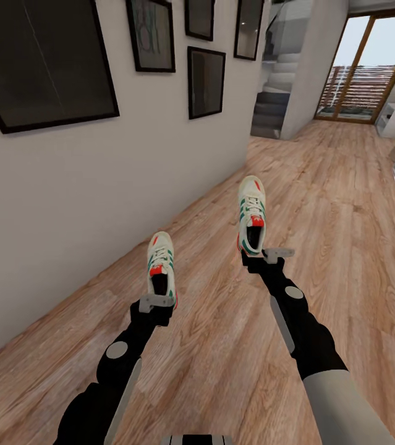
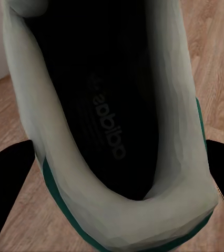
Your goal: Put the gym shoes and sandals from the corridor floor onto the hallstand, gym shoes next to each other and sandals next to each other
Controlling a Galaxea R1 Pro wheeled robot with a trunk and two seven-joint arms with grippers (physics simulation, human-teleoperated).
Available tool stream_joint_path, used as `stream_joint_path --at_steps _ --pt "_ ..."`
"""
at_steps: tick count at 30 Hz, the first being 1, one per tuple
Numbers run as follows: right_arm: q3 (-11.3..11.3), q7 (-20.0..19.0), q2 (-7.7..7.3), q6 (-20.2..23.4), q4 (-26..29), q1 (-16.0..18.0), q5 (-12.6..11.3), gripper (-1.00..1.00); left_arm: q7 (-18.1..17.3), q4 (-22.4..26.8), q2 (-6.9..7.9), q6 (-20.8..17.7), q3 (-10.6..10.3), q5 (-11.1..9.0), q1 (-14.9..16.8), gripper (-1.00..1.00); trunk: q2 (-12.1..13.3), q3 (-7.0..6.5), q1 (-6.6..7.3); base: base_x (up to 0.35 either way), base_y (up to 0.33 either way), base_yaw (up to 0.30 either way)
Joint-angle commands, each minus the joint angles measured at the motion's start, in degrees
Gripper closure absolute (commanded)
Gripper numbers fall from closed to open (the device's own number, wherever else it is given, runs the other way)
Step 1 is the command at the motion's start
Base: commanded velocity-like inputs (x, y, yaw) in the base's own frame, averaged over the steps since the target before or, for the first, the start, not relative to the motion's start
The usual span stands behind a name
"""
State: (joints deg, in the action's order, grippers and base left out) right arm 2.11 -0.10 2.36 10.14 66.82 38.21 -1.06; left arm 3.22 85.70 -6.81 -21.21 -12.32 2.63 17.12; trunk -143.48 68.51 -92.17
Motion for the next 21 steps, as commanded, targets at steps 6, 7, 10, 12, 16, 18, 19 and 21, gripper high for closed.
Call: stream_joint_path --at_steps 6,7,10,12,16,18,19,21 --pt "0.0 0.01 0.01 0.31 0.0 0.02 -0.17 1.0 0.3 0.08 0.11 -0.4 0.08 0.2 0.02 1.0 0.07 -1.79 0.16 0.0 0.0 -0.177" --pt "0.0 0.01 0.01 0.31 -0.01 0.02 -0.17 1.0 0.3 0.08 0.11 -0.4 0.08 0.2 0.02 1.0 0.08 -2.09 0.18 0.0 0.0 -0.203" --pt "0.0 0.01 0.01 0.31 -0.02 0.02 -0.17 1.0 0.3 0.08 0.13 -0.41 0.1 0.19 0.02 1.0 0.12 -2.99 0.26 0.0 0.0 -0.207" --pt "0.0 0.01 0.01 0.31 -0.02 0.02 -0.17 1.0 0.3 0.08 0.15 -0.41 0.25 0.19 0.02 1.0 0.15 -3.58 0.31 0.0 0.0 -0.21" --pt "0.0 0.01 0.01 0.31 -0.02 0.02 -0.17 1.0 0.28 0.13 0.21 -0.4 3.3 0.16 0.02 1.0 0.2 -4.77 0.42 0.0 0.0 -0.21" --pt "0.0 0.01 0.01 0.31 -0.02 0.02 -0.17 1.0 0.24 0.15 0.22 -0.41 5.14 0.17 0.02 1.0 0.23 -5.36 0.47 0.0 0.0 -0.21" --pt "0.0 0.01 0.01 0.31 -0.02 0.02 -0.17 1.0 0.23 0.15 0.22 -0.41 5.43 0.15 0.02 1.0 0.24 -5.66 0.49 0.0 0.0 -0.21" --pt "0.0 0.01 0.01 0.31 -0.02 0.02 -0.17 1.0 0.22 0.16 0.22 -0.41 6.12 0.17 0.02 1.0 1.02 -6.17 0.92 0.0 0.0 -0.21"
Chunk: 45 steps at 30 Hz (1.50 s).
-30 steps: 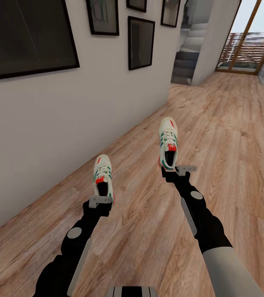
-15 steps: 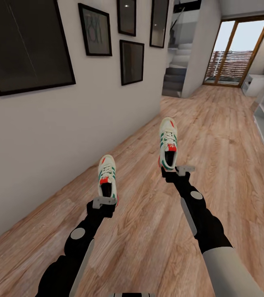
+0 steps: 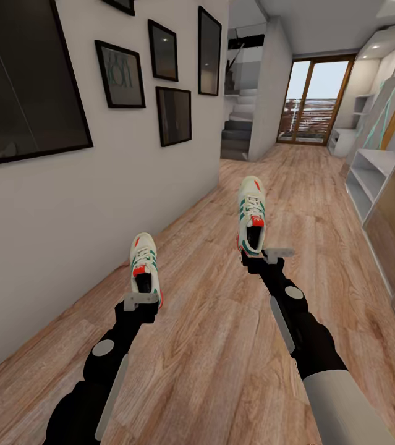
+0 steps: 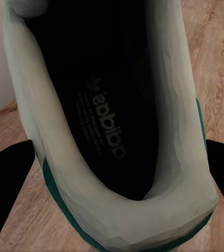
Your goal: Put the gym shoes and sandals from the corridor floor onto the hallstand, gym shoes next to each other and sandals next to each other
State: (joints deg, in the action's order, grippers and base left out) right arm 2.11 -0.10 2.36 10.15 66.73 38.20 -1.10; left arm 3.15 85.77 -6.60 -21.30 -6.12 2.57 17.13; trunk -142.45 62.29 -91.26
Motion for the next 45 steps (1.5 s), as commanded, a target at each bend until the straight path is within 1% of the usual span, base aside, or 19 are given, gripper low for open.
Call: stream_joint_path --at_steps 1,12,17,21,24,33,40,44,45 --pt "0.0 0.01 0.01 0.31 0.07 0.03 -0.13 1.0 0.29 0.09 0.01 -0.32 0.02 0.23 0.01 1.0 0.4 -0.21 0.23 0.0 0.0 -0.21" --pt "0.0 0.01 0.01 0.31 0.06 0.03 -0.13 1.0 0.28 0.1 0.01 -0.32 0.4 0.24 0.01 1.0 4.81 -3.01 2.65 0.0 0.0 -0.21" --pt "0.0 0.01 0.01 0.31 0.0 0.03 -0.13 1.0 0.28 0.1 0.01 -0.25 0.33 0.24 0.01 1.0 4.81 -3.13 2.65 0.0 0.0 -0.065" --pt "0.0 0.01 0.01 0.31 0.04 0.03 -0.13 1.0 0.28 0.1 -0.04 -0.24 0.32 0.24 0.01 1.0 4.81 -3.15 2.65 0.0 0.0 -0.009" --pt "0.0 0.01 0.01 0.31 0.06 0.03 -0.13 1.0 0.28 0.1 -0.07 -0.24 0.32 0.24 0.01 1.0 3.6 -2.61 1.99 0.0 0.0 -0.001" --pt "0.0 0.01 0.01 0.31 0.07 0.03 -0.13 1.0 0.28 0.12 -0.07 -0.24 0.15 0.26 0.01 1.0 3.6 -2.61 1.99 0.0 0.0 0.0" --pt "0.0 0.01 0.01 0.31 0.0 0.03 -0.13 1.0 0.28 0.1 -0.08 -0.24 0.15 0.25 0.01 1.0 0.8 -1.36 0.45 0.0 0.0 -0.01" --pt "0.0 0.01 0.01 0.31 -0.01 0.03 -0.13 1.0 0.28 0.1 -0.08 -0.24 0.15 0.27 0.01 1.0 -0.79 -0.71 -0.41 0.0 0.0 -0.164" --pt "0.0 0.01 0.01 0.31 -0.05 0.03 -0.13 1.0 0.28 0.13 -0.08 -0.24 0.15 0.3 0.01 1.0 -0.8 -0.52 -0.44 0.0 0.0 -0.218"
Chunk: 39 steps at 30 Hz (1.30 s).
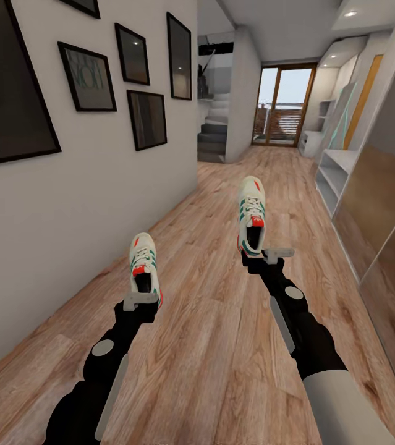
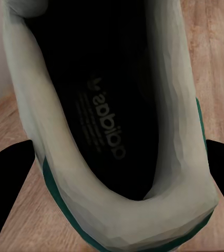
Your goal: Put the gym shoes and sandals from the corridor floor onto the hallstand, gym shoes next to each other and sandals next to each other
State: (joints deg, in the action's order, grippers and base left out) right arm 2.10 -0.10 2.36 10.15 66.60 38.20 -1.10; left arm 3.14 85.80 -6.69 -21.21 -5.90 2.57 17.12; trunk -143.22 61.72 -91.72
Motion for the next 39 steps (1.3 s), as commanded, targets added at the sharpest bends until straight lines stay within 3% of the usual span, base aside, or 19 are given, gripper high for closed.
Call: stream_joint_path --at_steps 1,13,26,39 --pt "0.01 0.01 0.01 0.31 0.07 0.03 -0.13 1.0 0.29 0.11 0.01 -0.33 -0.08 0.3 0.02 1.0 -0.04 0.25 -0.01 0.0 0.0 -0.226" --pt "0.01 0.01 0.01 0.31 0.04 0.03 -0.13 1.0 0.32 0.15 0.01 -0.33 -0.08 0.32 0.02 1.0 -0.04 -0.15 -0.01 0.033 0.0 -0.185" --pt "0.01 0.01 0.01 0.31 0.11 0.03 -0.13 1.0 0.3 0.16 0.01 -0.33 0.01 0.31 0.02 1.0 -0.04 -0.21 -0.01 0.325 0.0 -0.01" --pt "0.01 0.01 0.01 0.31 0.11 0.03 -0.13 1.0 0.3 0.12 0.01 -0.33 0.01 0.32 0.02 1.0 -0.04 -0.99 -0.01 0.345 0.0 -0.161"
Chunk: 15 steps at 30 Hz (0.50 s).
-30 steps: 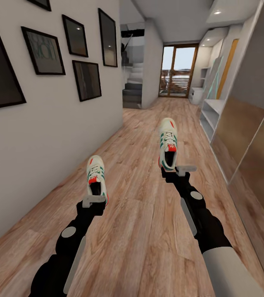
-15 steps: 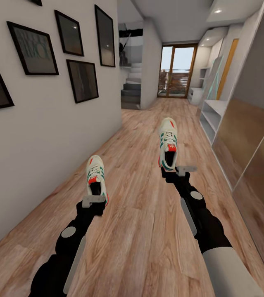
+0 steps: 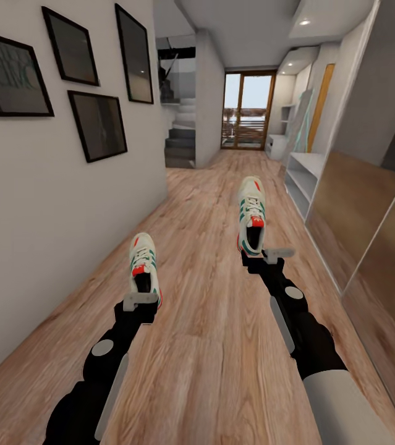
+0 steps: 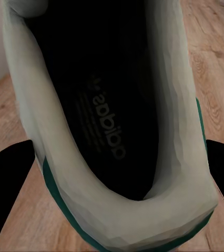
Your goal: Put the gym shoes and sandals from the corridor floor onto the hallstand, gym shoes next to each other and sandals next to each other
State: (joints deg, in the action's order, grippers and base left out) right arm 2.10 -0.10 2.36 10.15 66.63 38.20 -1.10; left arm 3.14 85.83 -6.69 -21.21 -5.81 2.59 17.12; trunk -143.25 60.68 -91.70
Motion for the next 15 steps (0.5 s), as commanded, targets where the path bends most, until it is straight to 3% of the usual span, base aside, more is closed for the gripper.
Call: stream_joint_path --at_steps 1,8,15 --pt "0.01 0.01 0.01 0.31 0.08 0.03 -0.13 1.0 0.29 0.11 0.01 -0.33 -0.08 0.28 0.02 1.0 -0.02 -0.01 -0.02 0.345 0.0 -0.173" --pt "0.01 0.01 0.01 0.31 0.03 0.03 -0.13 1.0 0.29 0.13 0.08 -0.33 0.08 0.23 0.02 1.0 -0.02 -0.45 -0.02 0.345 0.0 -0.168" --pt "0.01 0.01 0.01 0.3 -0.02 0.03 -0.06 1.0 0.29 0.1 0.1 -0.33 0.1 0.22 0.02 1.0 -0.02 -0.54 -0.02 0.345 0.0 -0.032"
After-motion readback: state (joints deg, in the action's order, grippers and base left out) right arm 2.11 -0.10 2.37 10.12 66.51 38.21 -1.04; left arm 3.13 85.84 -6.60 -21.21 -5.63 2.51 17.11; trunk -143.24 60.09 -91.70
